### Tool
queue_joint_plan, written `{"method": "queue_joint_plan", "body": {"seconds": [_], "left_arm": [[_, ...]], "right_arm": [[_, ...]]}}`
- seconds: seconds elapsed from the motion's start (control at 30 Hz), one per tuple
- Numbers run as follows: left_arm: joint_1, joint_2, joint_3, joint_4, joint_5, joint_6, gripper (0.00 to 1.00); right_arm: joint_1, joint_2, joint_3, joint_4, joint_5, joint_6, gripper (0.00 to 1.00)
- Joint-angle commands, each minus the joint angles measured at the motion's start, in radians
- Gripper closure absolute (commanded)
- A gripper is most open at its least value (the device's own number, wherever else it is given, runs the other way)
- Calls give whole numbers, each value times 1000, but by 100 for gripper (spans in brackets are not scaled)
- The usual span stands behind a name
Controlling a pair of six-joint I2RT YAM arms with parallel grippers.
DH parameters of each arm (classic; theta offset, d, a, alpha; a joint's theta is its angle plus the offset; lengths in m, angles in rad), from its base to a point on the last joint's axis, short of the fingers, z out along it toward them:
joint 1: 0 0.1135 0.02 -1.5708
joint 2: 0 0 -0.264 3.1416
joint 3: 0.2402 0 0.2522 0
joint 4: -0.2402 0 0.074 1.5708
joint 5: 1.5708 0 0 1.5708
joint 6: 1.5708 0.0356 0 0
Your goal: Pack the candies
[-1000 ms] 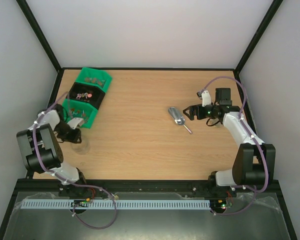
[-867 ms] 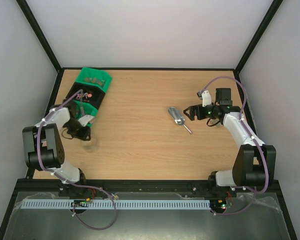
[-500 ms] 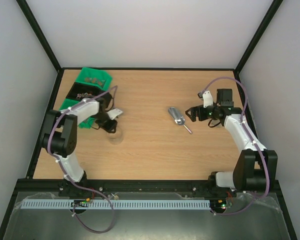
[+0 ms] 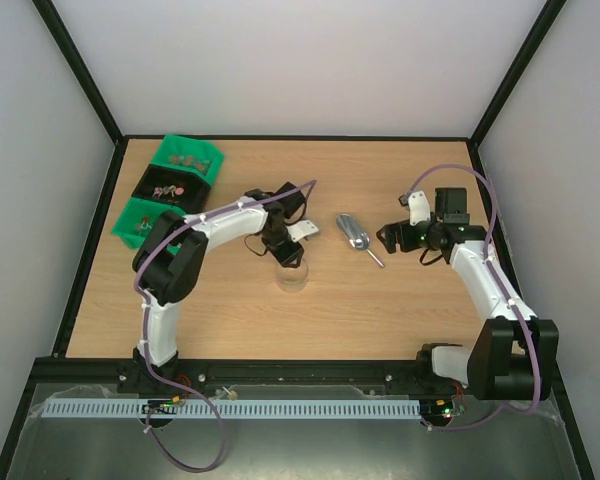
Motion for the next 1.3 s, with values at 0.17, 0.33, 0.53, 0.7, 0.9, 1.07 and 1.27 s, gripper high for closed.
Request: {"method": "queue_joint_plan", "body": {"seconds": [0.17, 0.33, 0.53, 0.7, 0.9, 1.07, 1.27], "left_arm": [[-16, 5, 41, -12, 40, -46, 44], [17, -46, 62, -40, 92, -11, 19], [112, -87, 121, -90, 222, 35, 12], [175, -92, 180, -104, 294, 54, 11], [241, -97, 220, -89, 346, 33, 12], [266, -111, 213, -79, 323, 32, 12], [284, -122, 205, -72, 298, 29, 12]], "right_arm": [[4, -71, -108, 37, 107, 67, 1], [5, -105, -181, 87, 53, 24, 1], [5, -60, -201, 78, -16, -118, 1], [6, -12, -245, 150, -80, -250, 0], [6, 92, -281, 256, -92, -305, 14], [16, 190, -214, 272, -70, -281, 25], [62, 290, -147, 251, -6, -296, 36]]}}
